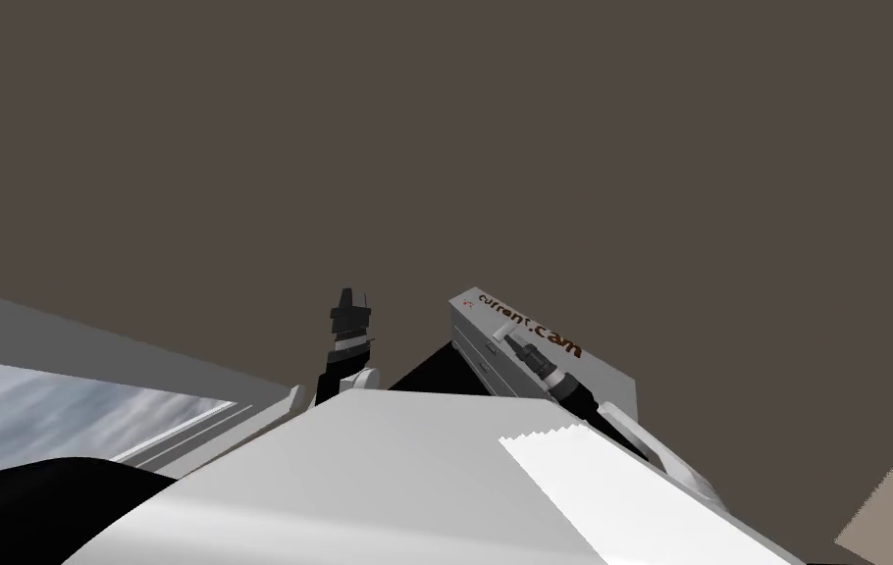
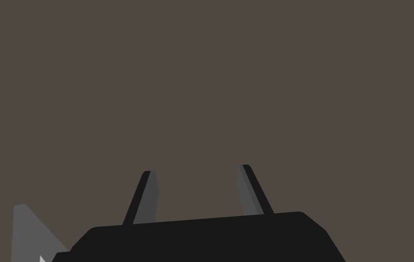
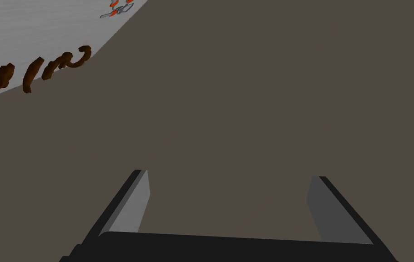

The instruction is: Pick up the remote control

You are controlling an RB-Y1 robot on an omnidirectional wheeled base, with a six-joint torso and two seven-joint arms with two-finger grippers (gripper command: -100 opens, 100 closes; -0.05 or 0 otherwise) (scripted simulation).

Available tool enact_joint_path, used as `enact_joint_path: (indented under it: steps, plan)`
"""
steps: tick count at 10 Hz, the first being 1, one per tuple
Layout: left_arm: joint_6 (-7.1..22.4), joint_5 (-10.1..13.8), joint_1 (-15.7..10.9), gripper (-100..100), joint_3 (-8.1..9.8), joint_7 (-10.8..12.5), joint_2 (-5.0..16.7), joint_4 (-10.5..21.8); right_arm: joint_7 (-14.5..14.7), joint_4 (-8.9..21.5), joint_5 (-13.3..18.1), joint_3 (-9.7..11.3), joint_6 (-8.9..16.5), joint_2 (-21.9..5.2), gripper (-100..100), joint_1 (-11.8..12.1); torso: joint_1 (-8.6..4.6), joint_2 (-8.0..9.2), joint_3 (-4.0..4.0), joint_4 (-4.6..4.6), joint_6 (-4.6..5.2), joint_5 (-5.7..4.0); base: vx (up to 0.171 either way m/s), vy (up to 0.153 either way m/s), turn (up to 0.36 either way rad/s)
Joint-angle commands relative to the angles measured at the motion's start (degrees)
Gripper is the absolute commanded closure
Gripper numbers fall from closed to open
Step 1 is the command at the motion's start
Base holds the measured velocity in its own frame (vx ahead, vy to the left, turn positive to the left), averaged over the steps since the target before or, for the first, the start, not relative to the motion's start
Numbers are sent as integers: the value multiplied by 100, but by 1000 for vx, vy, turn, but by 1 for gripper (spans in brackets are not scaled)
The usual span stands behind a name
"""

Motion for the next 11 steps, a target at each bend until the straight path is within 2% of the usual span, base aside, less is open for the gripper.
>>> enact_joint_path:
  steps: [1,2,3,4,5,6,7,8,9,10,11]
  plan:
    - [0,0,0,0,0,0,0,0,159,286,173,123,0,-286,-100,4,0,0,0,0,0,0,-40,-45,383]
    - [0,0,-1,0,0,0,0,0,159,352,173,123,0,-336,-100,4,-3,-2,-1,-1,-4,-1,-34,-38,255]
    - [0,0,1,0,0,0,0,0,304,560,323,227,-31,-569,-100,25,0,-3,-2,-1,2,0,-45,-26,435]
    - [0,0,-1,0,0,0,0,0,304,651,323,227,-31,-615,-100,25,2,-1,-1,-1,-4,1,-43,-34,299]
    - [0,0,1,0,0,0,0,0,448,854,473,332,-61,-876,-100,46,1,-3,-2,-1,2,0,-55,-45,325]
    - [0,0,0,0,0,0,0,0,448,953,473,332,-61,-890,-100,46,-5,0,0,0,-1,0,-47,-35,297]
    - [0,0,0,0,1,0,0,0,592,1181,623,439,-90,-1162,-100,69,-1,-2,-1,0,1,-1,-54,-31,377]
    - [0,0,0,0,0,0,0,0,592,1255,623,439,-90,-1162,-100,69,-2,-2,-1,0,-1,0,-45,-25,279]
    - [0,0,1,0,1,0,0,0,734,1491,771,547,-119,-1427,-100,92,2,-3,-2,0,4,0,-59,-33,357]
    - [0,0,0,0,0,0,0,0,734,1557,771,547,-119,-1427,-100,92,-3,0,0,0,1,1,-56,-29,324]
    - [0,0,1,0,1,0,0,0,874,1699,918,655,-147,-1684,-100,117,0,-2,-1,0,2,0,-59,-23,378]
